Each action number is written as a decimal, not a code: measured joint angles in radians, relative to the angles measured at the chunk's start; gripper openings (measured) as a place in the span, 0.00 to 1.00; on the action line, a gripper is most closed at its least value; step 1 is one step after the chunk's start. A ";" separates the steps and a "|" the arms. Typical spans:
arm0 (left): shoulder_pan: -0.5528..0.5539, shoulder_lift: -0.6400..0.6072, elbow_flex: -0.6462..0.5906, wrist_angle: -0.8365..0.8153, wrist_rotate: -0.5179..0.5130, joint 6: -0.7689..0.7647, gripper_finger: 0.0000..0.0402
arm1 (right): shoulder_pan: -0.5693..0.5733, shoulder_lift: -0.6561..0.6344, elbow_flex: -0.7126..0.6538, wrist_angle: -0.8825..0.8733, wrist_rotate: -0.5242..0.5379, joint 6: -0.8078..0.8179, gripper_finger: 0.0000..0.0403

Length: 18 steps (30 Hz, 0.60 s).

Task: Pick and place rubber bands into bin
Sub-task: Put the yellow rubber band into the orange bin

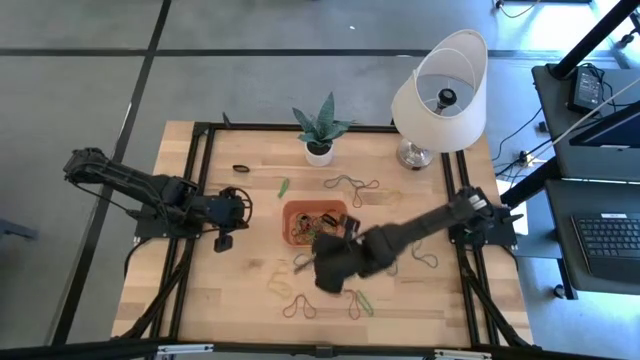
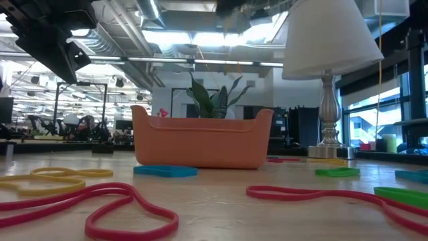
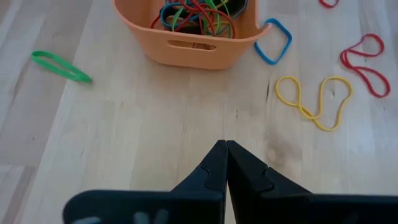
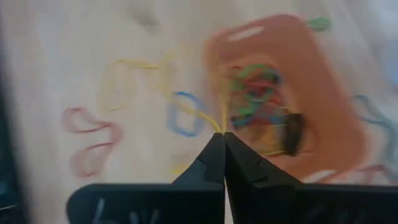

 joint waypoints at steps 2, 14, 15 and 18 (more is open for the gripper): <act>0.000 0.000 0.000 0.000 0.000 -0.001 0.01 | -0.045 -0.002 -0.001 -0.020 0.002 -0.037 0.00; 0.000 0.000 0.000 0.000 -0.003 -0.001 0.01 | -0.273 -0.006 -0.197 0.072 -0.204 -0.242 0.00; 0.000 0.000 0.000 0.000 -0.003 -0.002 0.01 | -0.281 -0.006 -0.227 0.094 -0.218 -0.238 0.00; 0.000 0.000 0.000 0.003 -0.003 -0.002 0.01 | -0.296 -0.006 -0.312 0.173 -0.259 -0.236 0.00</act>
